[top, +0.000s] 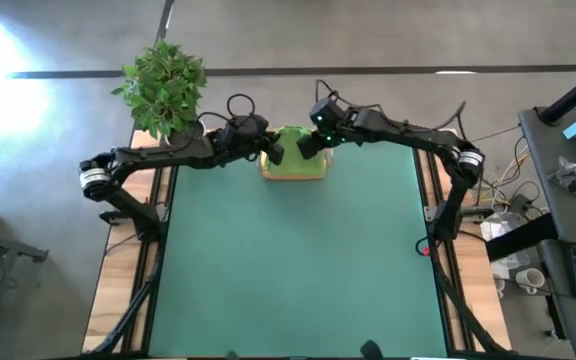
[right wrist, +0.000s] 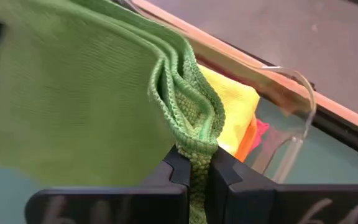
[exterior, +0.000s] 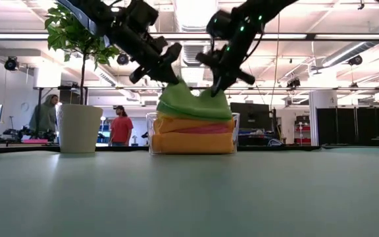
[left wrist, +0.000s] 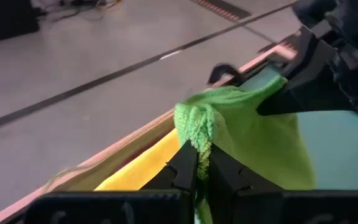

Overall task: Fold microfiber towels
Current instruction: Put the green microfiber cloth into the bin, then return to Home Position

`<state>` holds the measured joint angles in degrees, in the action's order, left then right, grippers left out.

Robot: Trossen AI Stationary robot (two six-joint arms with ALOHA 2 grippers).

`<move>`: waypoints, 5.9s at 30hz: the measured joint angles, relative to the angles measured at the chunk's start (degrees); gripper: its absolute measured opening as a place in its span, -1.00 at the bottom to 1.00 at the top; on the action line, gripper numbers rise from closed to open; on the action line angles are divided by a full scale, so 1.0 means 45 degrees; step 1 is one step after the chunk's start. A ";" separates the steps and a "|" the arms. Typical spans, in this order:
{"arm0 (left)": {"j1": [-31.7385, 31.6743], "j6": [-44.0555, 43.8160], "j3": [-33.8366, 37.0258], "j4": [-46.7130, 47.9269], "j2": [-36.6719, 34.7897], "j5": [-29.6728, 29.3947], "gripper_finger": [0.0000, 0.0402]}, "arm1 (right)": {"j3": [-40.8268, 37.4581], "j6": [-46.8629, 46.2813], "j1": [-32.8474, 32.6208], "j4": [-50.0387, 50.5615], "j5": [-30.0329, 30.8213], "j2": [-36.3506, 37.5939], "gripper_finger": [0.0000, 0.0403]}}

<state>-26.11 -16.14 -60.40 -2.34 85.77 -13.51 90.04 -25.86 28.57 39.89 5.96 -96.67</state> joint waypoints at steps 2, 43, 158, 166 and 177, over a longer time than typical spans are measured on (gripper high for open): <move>-0.0220 -0.0005 0.0019 0.0109 0.0091 -0.0061 -0.97 | 0.0000 0.0313 0.0081 -0.0130 -0.0001 -0.0407 -0.96; -0.1207 0.0708 0.0036 0.0082 -0.0766 0.0169 -0.09 | 0.2386 0.4806 0.1850 0.0861 -0.1346 -0.1154 -0.56; 0.6573 -0.0991 1.3253 0.0040 -1.7215 0.0763 -1.00 | -1.8576 -0.0295 -0.4628 -1.4030 -0.1619 1.6900 -0.86; 0.6573 -0.0986 1.3289 -0.0040 -1.7169 0.0756 -1.00 | -1.9851 -0.0336 -0.4628 -1.4936 -0.1619 1.6905 -0.86; 0.6573 -0.0986 1.3289 -0.0045 -1.6882 0.0757 -1.00 | -1.9851 0.0048 -0.4618 -1.3542 -0.1644 1.6889 -0.86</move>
<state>3.46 -20.58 -0.60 -2.55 9.80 -10.11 0.71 -25.65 7.79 -21.05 -1.43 -20.67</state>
